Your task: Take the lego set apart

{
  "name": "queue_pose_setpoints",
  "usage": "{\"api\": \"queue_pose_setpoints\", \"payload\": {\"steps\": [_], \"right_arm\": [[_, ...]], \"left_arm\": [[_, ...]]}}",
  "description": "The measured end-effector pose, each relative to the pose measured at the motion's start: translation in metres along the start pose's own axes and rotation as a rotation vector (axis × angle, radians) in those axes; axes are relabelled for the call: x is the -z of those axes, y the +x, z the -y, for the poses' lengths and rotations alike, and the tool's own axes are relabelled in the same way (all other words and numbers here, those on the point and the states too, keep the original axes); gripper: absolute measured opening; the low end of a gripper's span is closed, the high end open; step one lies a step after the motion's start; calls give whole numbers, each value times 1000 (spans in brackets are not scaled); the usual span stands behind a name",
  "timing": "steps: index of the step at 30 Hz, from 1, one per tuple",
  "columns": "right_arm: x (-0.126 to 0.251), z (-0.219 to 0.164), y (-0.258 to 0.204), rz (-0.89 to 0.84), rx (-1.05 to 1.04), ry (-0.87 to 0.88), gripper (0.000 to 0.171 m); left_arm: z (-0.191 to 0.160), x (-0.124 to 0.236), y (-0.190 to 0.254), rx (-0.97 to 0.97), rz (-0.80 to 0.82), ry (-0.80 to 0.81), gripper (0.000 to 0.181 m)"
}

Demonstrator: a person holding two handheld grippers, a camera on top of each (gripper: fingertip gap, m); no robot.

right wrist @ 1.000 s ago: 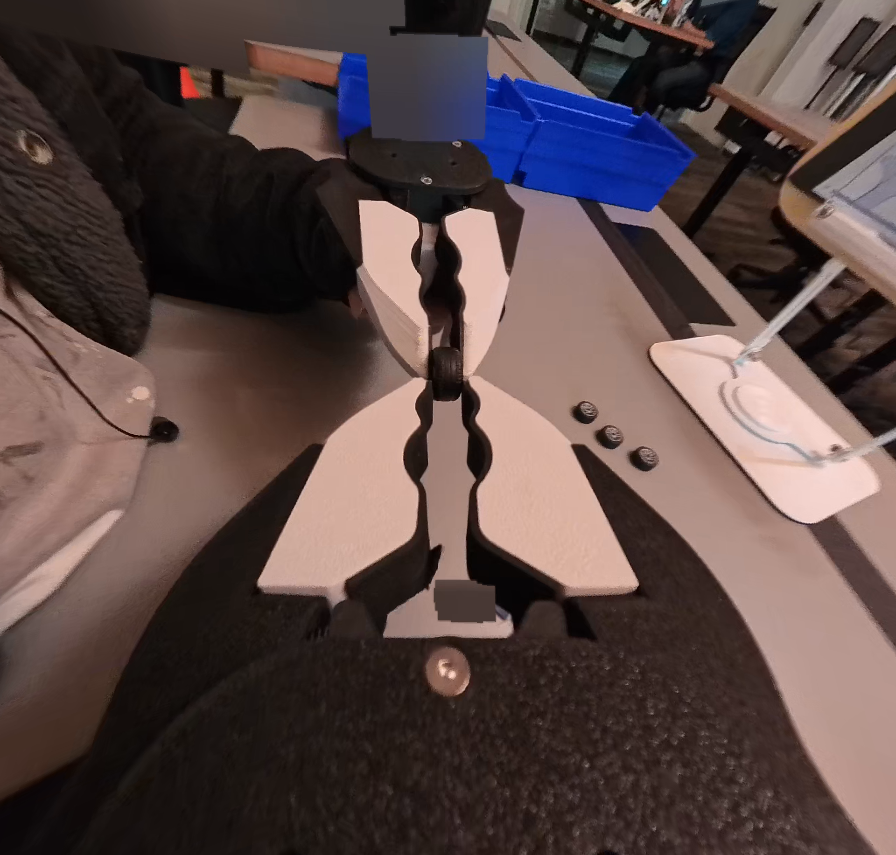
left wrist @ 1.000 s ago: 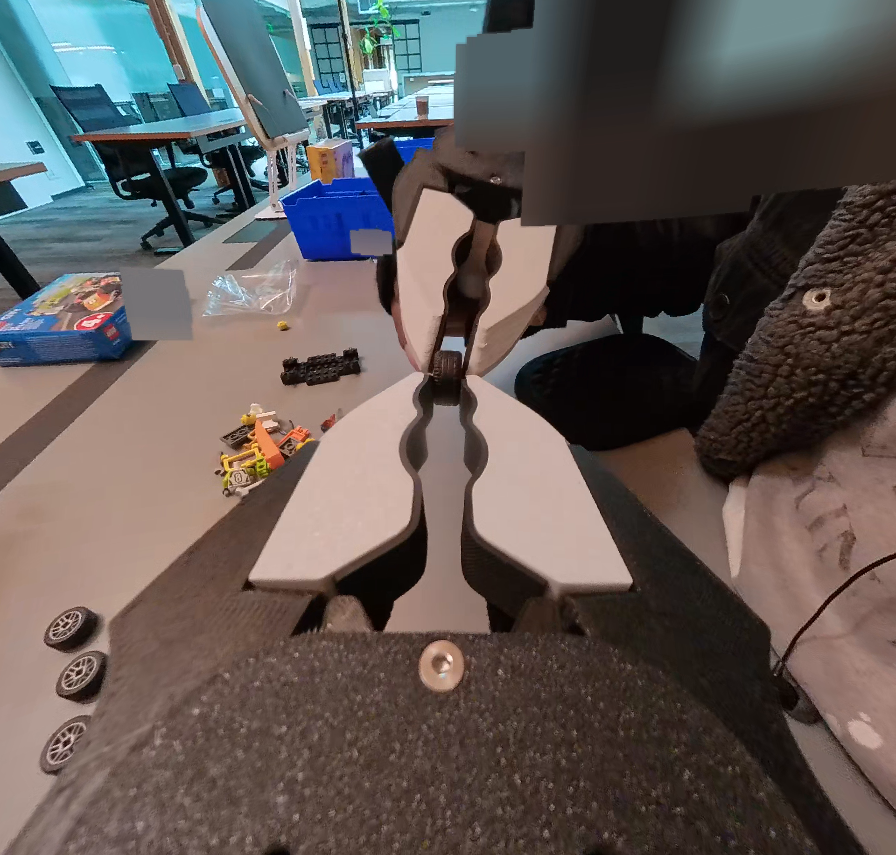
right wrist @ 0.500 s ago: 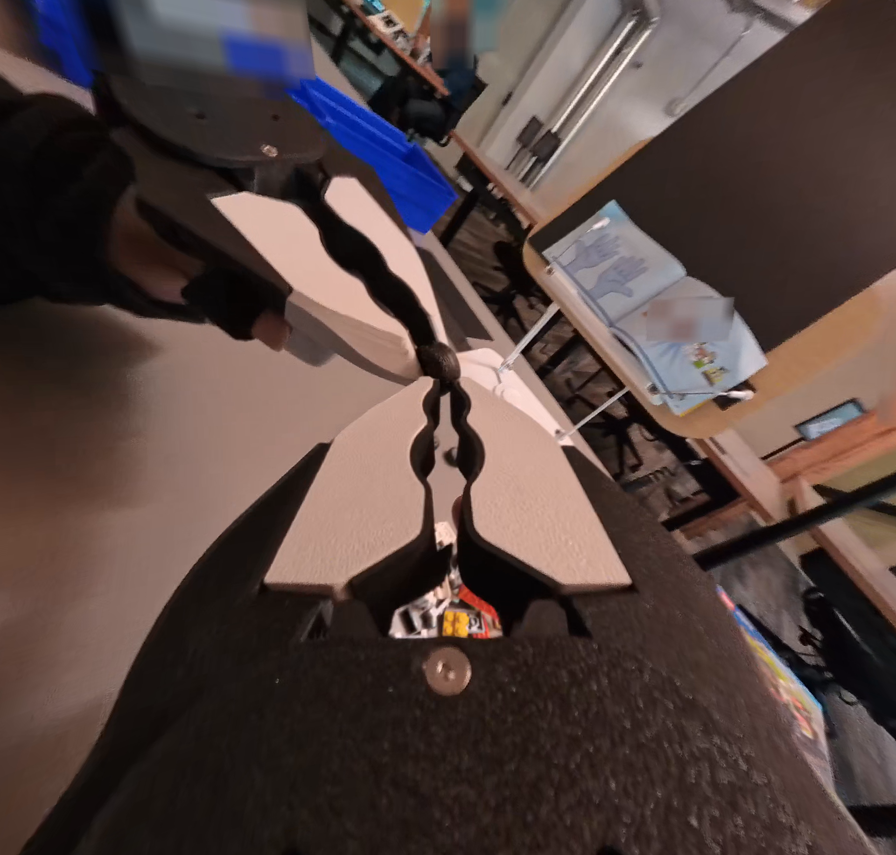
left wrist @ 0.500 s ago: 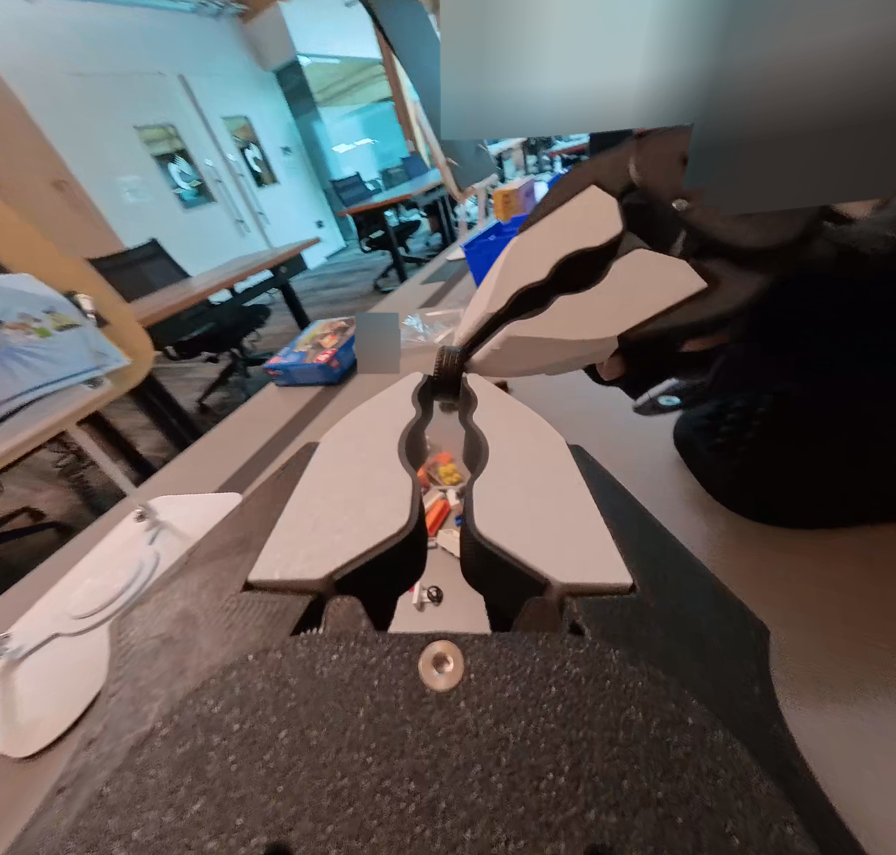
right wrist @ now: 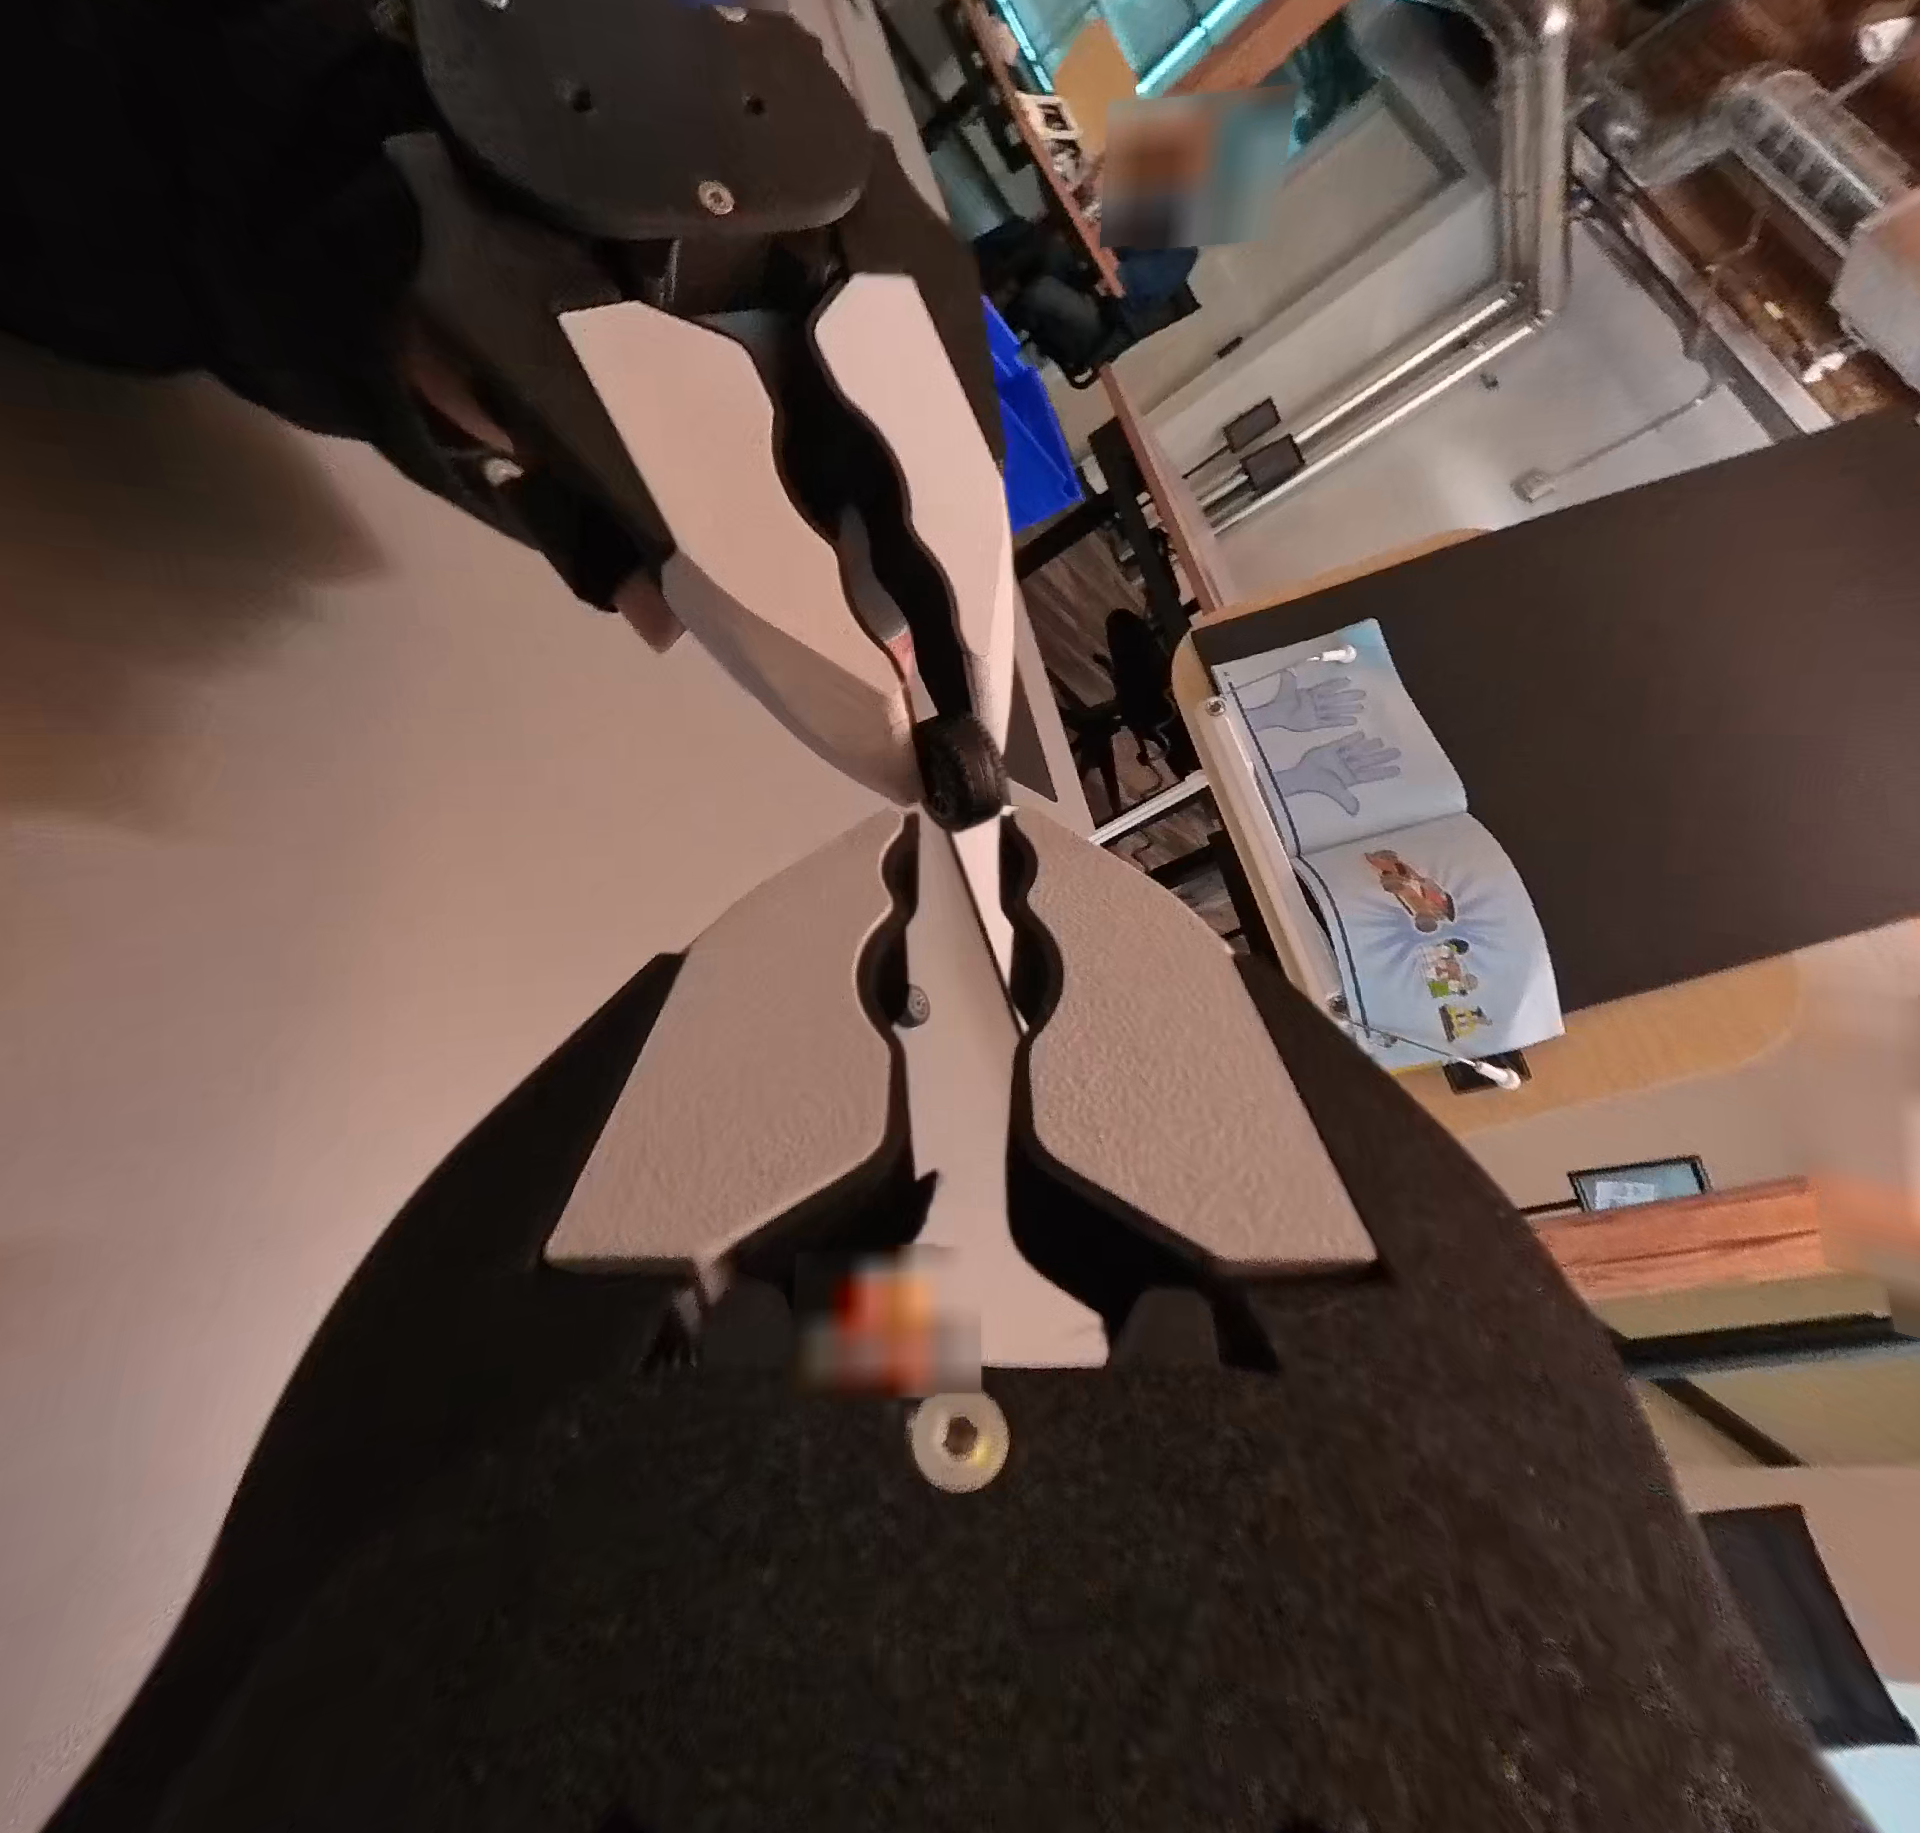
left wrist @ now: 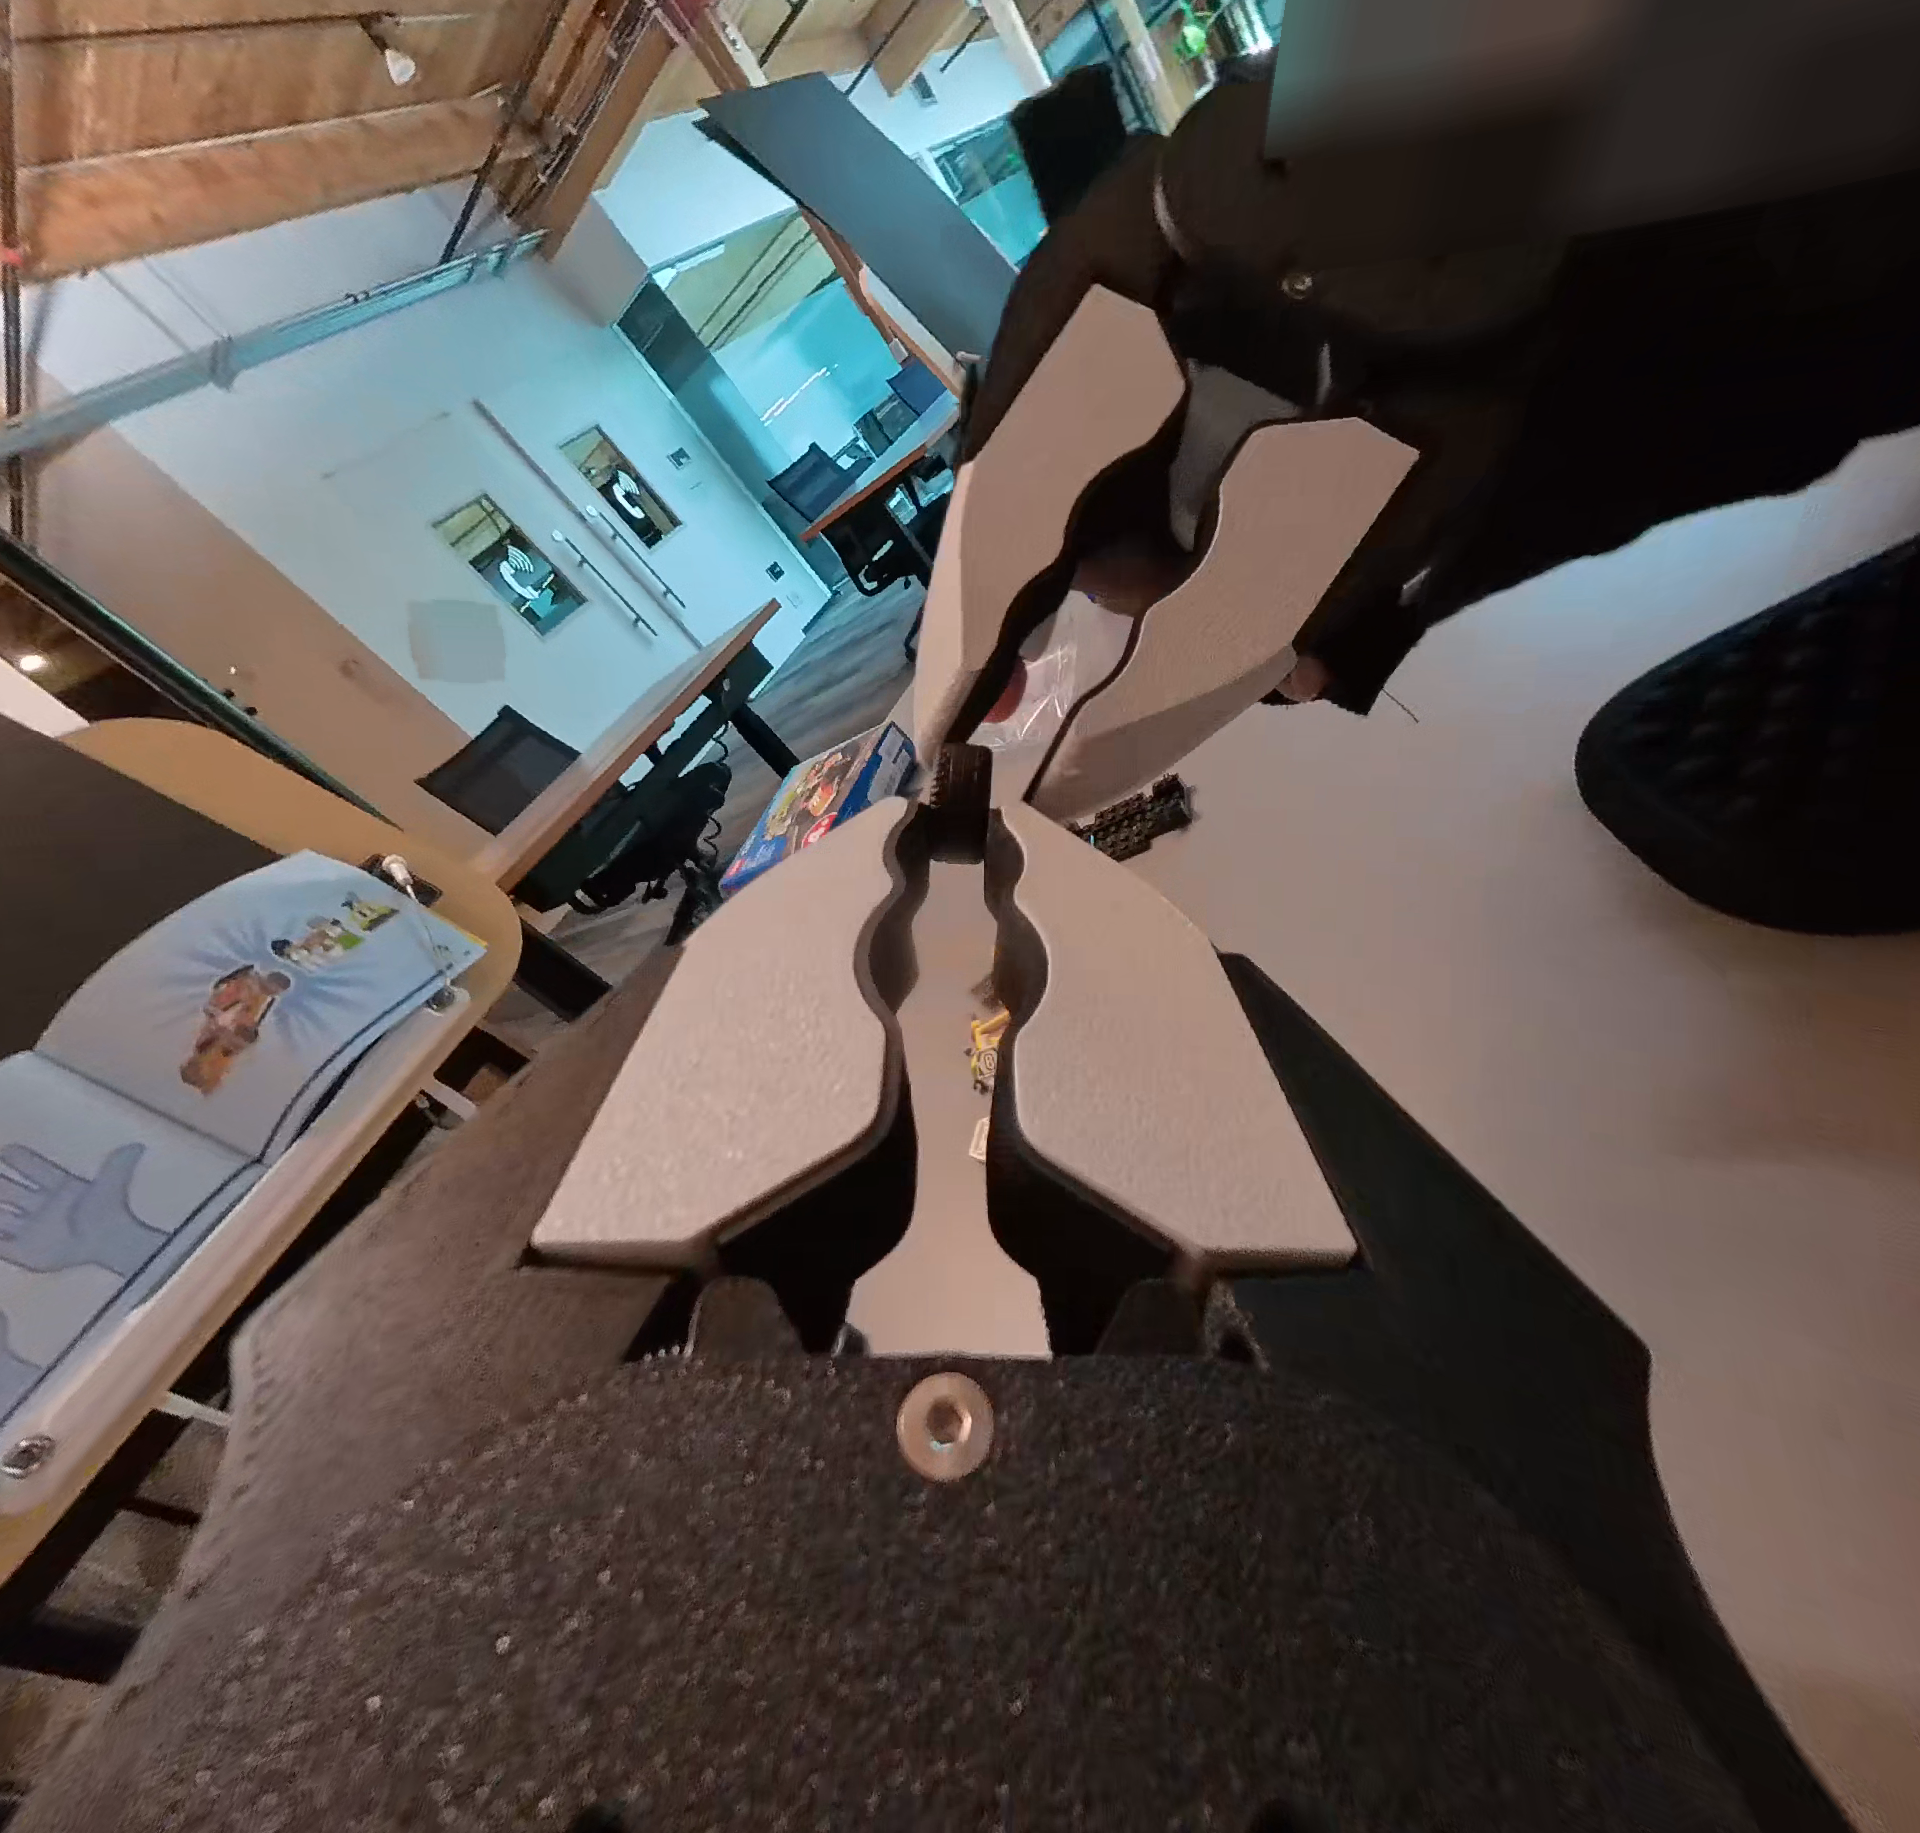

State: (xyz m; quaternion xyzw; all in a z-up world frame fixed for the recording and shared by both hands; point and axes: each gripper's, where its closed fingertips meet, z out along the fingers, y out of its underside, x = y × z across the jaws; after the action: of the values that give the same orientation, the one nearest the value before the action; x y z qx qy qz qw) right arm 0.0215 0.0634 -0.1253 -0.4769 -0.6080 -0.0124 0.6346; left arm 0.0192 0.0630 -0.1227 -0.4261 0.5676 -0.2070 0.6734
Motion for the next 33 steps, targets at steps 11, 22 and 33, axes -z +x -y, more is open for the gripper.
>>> {"api": "queue_pose_setpoints", "payload": {"steps": [11, 22, 33], "right_arm": [[4, -3, -9, 93, 190, -22, 11], [5, -9, -21, 176, 257, -55, 10], [3, -14, -27, 201, 238, -90, 12]], "left_arm": [[-3, 0, 12, -79, -74, -36, 10], [-12, 1, 23, -71, -174, -97, 10], [-20, -2, 27, -55, -188, -153, 10]]}}
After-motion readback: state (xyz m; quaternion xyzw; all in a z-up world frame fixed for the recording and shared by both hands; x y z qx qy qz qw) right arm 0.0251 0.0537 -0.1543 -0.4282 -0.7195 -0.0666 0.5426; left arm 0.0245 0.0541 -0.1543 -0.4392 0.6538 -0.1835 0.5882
